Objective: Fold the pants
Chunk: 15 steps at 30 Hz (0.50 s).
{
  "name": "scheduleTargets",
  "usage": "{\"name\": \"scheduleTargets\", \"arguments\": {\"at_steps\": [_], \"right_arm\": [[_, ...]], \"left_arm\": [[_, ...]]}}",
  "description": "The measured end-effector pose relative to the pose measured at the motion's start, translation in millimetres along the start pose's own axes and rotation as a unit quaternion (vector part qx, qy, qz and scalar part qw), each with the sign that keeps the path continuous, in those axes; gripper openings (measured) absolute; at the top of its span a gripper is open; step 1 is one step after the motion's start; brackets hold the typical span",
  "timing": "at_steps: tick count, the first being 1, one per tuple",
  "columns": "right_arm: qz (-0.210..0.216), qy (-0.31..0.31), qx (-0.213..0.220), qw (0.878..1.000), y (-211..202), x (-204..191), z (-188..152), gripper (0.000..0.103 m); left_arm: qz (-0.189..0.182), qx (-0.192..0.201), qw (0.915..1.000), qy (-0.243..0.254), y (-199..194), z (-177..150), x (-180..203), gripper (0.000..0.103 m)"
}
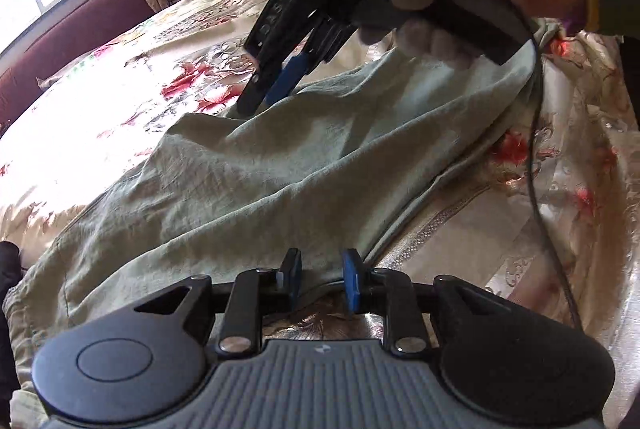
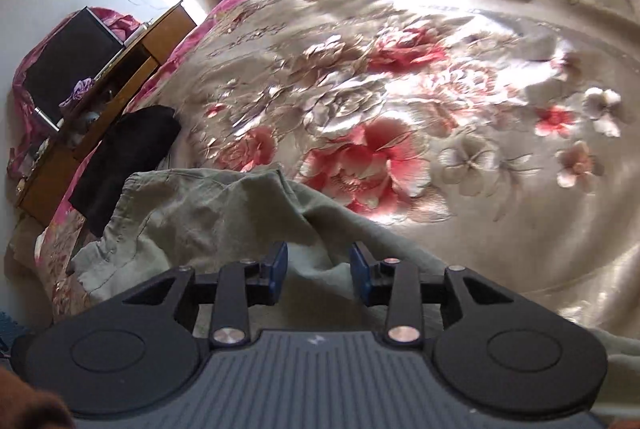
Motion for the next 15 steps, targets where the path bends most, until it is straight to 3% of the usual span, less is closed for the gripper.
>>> {"name": "scheduleTargets", "arguments": {"at_steps": [2,5,6,9,12,14,15], "right_arm": [[-0.016,-0.019,-0.011,1.000,12,-2,4,0.036],[-0.007,-0.037,-0.015,0.999,21,-4,12,0.037],[0.003,-0.033,-0.018,0.999,23,-4,14,0.039],[0.088,-0.043,-0.061,0.993,32,-11,16,0.038],[0.102,-0.067,-0.075,0.990,37,-19,14,0.039],[0.134,-0.042,-0.075,0.987,40,-13,17,0.039],[0.125,-0.036,-0.065,0.989,42,-9,20,0.037]], "left_arm": [[-0.007,0.006,0.9999,-0.007,-4,-3,-4,0.037],[-0.003,0.026,0.9996,-0.010,-10,1,-9,0.038],[0.001,0.036,0.9992,-0.016,-12,3,-13,0.038],[0.000,0.047,0.9979,-0.045,-10,8,-27,0.038],[0.010,0.035,0.9981,-0.049,1,4,-35,0.038],[0.012,0.031,0.9983,-0.047,3,2,-36,0.038],[0.010,0.032,0.9983,-0.049,4,2,-37,0.038]]}}
Point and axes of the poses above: each gripper's, at about its wrist camera, not at the fingertips, and y roughly the way its jaws point, x to its right, z to its top, the point moved 2 cm from there along y, roughly the way its jaws point, and after that the axes turned 4 degrees about -y, right-handed, at the moved point
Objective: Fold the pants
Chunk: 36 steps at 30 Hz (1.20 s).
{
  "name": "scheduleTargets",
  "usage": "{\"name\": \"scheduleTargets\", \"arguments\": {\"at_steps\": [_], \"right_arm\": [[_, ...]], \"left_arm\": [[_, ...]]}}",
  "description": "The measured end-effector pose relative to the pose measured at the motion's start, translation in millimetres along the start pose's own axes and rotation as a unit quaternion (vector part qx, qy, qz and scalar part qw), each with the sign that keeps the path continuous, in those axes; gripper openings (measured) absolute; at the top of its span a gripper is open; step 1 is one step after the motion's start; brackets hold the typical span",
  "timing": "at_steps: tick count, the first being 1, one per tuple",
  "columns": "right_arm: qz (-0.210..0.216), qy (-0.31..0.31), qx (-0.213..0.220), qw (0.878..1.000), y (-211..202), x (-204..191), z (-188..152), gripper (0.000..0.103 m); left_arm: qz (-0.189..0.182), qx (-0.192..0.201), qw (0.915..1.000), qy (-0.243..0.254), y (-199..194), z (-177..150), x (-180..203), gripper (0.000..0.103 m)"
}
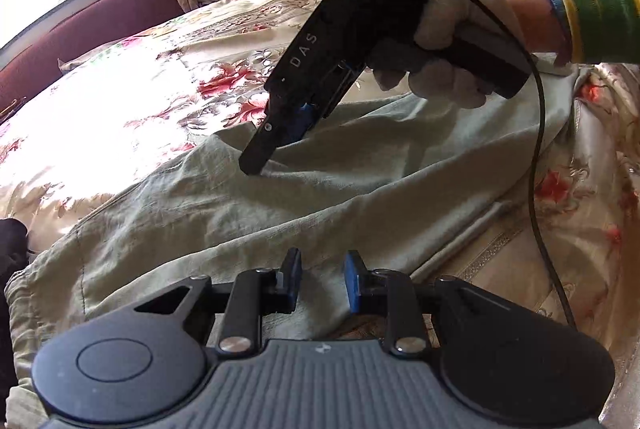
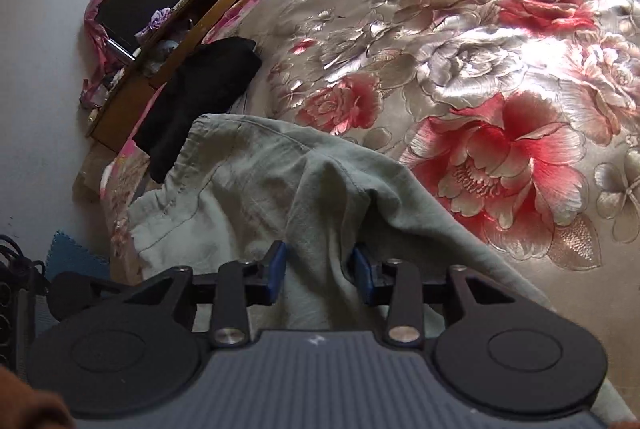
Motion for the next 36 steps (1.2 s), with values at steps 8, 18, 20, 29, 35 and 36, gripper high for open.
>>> {"name": "scheduleTargets", "arguments": {"at_steps": [8,18,20,29,35,36], "right_arm": [[0.057,0.162,0.135,0.976,-2,42,28,0.031],[-0.073,0.152,0.174,0.970,-57,51,14,0.034],[-0.108,0.117,0.172,0.972,-73,34,-6,0.034],[-0.206,0.171,0.128,0.955,-127,56,-113,0.011],[-0.293,0.082,0.182,0.935,-161,5,-116,0.024],[-0.271,0.036,0.169,0.947,-155,-18,-119,0.024]], "left_arm": [[0.003,-0.003,1.0000,-0.008,11,1,-2,0.038],[0.011,-0.006,0.9999,-0.002,7,-3,2,0.040],[0.013,-0.004,0.9999,-0.002,3,-1,1,0.040],[0.027,-0.019,0.9987,0.040,0,-3,8,0.040],[0.050,-0.026,0.9954,0.077,-11,2,13,0.041],[0.049,-0.026,0.9952,0.081,-13,2,15,0.041]]}}
Point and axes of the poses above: each gripper's, at about its wrist camera, not at the fingertips, and y roughly the way its jaws point, x to its right, z to its top, the point moved 2 cm from there along y, roughly the way its jaws point, and after that the axes turned 4 degrees about -y, right-handed, at the moved point
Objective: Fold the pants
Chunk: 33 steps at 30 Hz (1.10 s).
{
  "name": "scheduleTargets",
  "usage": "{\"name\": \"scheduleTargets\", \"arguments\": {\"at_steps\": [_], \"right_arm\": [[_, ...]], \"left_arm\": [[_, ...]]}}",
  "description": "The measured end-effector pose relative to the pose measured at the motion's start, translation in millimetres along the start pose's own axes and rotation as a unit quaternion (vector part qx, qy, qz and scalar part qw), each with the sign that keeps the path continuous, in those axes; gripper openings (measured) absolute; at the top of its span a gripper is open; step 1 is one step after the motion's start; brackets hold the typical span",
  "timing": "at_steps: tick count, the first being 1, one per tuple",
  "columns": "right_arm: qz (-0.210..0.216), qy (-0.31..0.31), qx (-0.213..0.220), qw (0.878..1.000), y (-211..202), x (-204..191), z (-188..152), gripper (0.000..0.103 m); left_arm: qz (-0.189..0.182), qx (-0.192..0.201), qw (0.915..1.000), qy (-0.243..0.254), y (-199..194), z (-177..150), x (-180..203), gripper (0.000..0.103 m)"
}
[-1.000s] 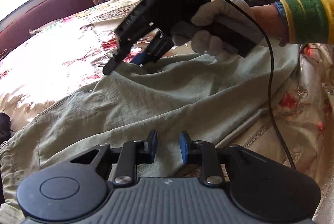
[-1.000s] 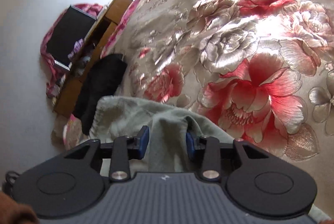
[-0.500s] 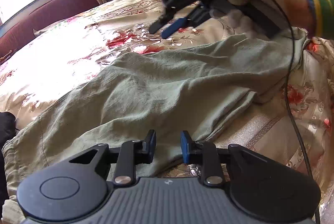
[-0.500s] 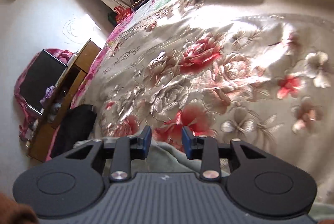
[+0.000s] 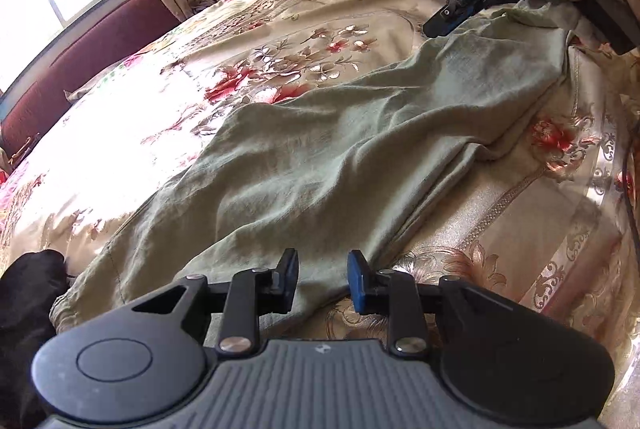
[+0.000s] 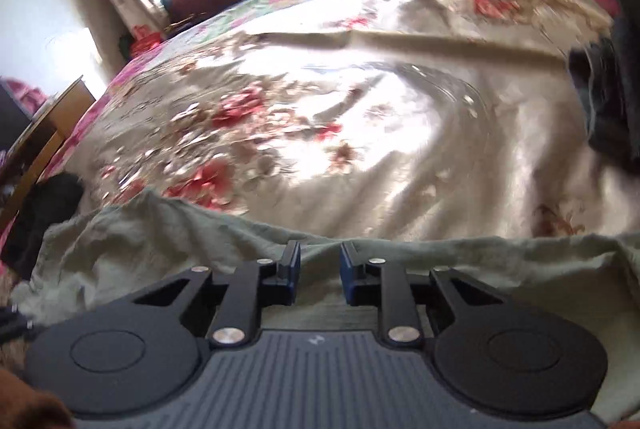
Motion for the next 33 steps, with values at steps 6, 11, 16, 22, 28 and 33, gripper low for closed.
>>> {"name": "scheduleTargets", "arguments": {"at_steps": [6,11,16,22,28,33], "right_arm": [[0.096,-0.219,-0.072,0.968,20,-116,-42,0.021],[0.062,-0.299,-0.094,0.948,47,-139,-57,0.021],[0.062,-0.291,-0.086,0.951,26,-131,-47,0.023],[0.051,-0.253,-0.117,0.959,54,-116,-52,0.018],[0.082,-0.205,-0.125,0.967,25,-118,-59,0.005],[0.076,-0.159,-0.120,0.977,33,-106,-62,0.014]], "left_arm": [[-0.005,0.011,0.9996,0.027,-5,0,17,0.042],[-0.003,0.019,0.9977,0.065,7,1,30,0.042],[-0.013,0.034,0.9969,0.069,2,9,29,0.043],[-0.026,0.029,0.9965,0.074,18,17,36,0.043],[-0.059,0.012,0.9945,0.086,8,12,40,0.037],[-0.050,0.004,0.9942,0.095,11,10,44,0.037]]}}
Point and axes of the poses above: each gripper's, at about its wrist camera, not at the fingertips, and y roughly the way its jaws point, x to its right, z to its top, the point moved 2 cm from there along y, roughly the way its jaws point, and after that the axes turned 4 degrees about -y, right-handed, at the moved point
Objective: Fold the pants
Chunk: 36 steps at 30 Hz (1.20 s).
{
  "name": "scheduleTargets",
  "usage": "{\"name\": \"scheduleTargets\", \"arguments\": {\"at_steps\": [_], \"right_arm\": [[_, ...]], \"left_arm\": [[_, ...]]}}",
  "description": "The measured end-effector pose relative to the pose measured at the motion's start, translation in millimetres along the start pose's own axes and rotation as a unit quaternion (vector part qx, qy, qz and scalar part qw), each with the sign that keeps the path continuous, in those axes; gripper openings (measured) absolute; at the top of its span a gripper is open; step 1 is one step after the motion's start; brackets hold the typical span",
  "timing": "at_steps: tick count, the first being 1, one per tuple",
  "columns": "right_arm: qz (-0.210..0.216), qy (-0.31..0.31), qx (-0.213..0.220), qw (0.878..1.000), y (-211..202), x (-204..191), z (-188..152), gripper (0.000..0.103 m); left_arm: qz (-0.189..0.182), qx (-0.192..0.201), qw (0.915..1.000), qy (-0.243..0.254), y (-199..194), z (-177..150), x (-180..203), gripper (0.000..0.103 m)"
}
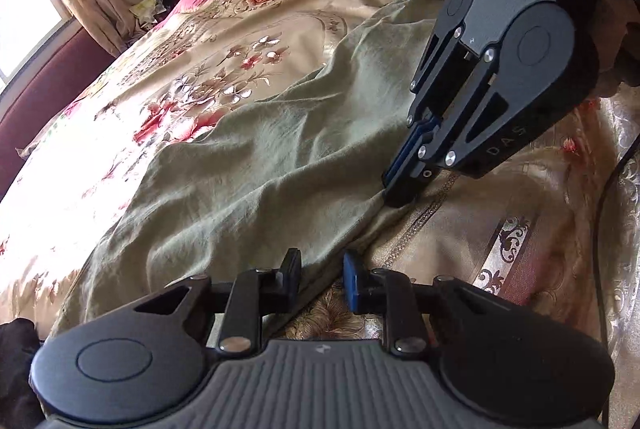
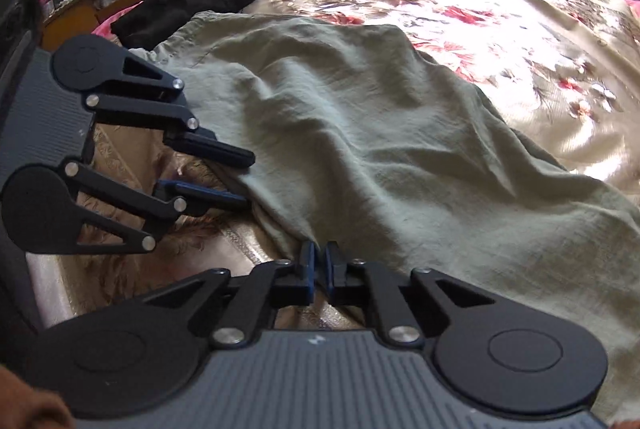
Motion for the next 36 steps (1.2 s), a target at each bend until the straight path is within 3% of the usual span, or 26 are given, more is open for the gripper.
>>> {"name": "scheduleTargets", "arguments": {"at_steps": [4,7,10,14,16,18,20,22,23,25,28,30,33,34,36], "right_arm": [[0.002,0.065,0.057,0.996,-48,26,-5,0.024],[-0.070,0.131,0.092,0.985,-79,66,-26,0.029],[-0.157,0.209,0.098,0.960,-99,115,-56,0.031],[-0.216,0.291,0.079,0.929,-112,189,-90,0.031],[-0.250,0.330,0.078,0.907,-120,226,-99,0.030],[-0.270,0.369,0.108,0.883,-135,258,-105,0.029],[-0.285,0.408,0.164,0.852,-157,281,-111,0.029],[-0.314,0.426,0.198,0.825,-179,287,-117,0.042],[-0.321,0.427,0.202,0.821,-186,286,-122,0.043],[-0.328,0.426,0.202,0.818,-197,275,-133,0.043],[-0.325,0.420,0.173,0.830,-192,246,-148,0.041],[-0.325,0.446,0.168,0.817,-191,230,-166,0.042],[-0.304,0.485,0.204,0.794,-194,213,-185,0.041],[-0.301,0.489,0.214,0.790,-197,212,-185,0.042],[-0.311,0.475,0.210,0.796,-199,216,-178,0.042]], "left_arm": [[0.002,0.011,0.9999,0.002,-15,4,-1,0.039],[0.006,0.021,0.9998,-0.002,-17,12,-1,0.039],[0.006,0.031,0.9995,-0.010,-5,26,4,0.039],[-0.009,0.033,0.9994,0.001,12,48,19,0.040],[-0.015,0.031,0.9993,0.014,18,57,26,0.041],[-0.017,0.025,0.9992,0.026,24,64,33,0.041],[-0.012,0.020,0.9990,0.038,27,68,39,0.041],[-0.008,0.017,0.9989,0.043,28,70,40,0.041],[-0.009,0.015,0.9989,0.043,28,71,40,0.041],[-0.007,0.013,0.9990,0.043,29,69,40,0.041],[-0.006,0.016,0.9990,0.042,28,68,42,0.041],[-0.006,0.022,0.9989,0.042,28,68,46,0.041],[-0.011,0.030,0.9983,0.049,27,69,55,0.041],[-0.012,0.031,0.9980,0.054,27,69,58,0.041],[-0.016,0.032,0.9974,0.062,25,67,63,0.041]]}}
Point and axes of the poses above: each gripper's, at about its wrist camera, not at the fingertips, and y roughly the way its jaws point, x to its right, z to its top, the point moved 2 cm from there along y, roughly the way its jaws point, and after that the axes turned 4 degrees about -y, right-handed, at the moved point
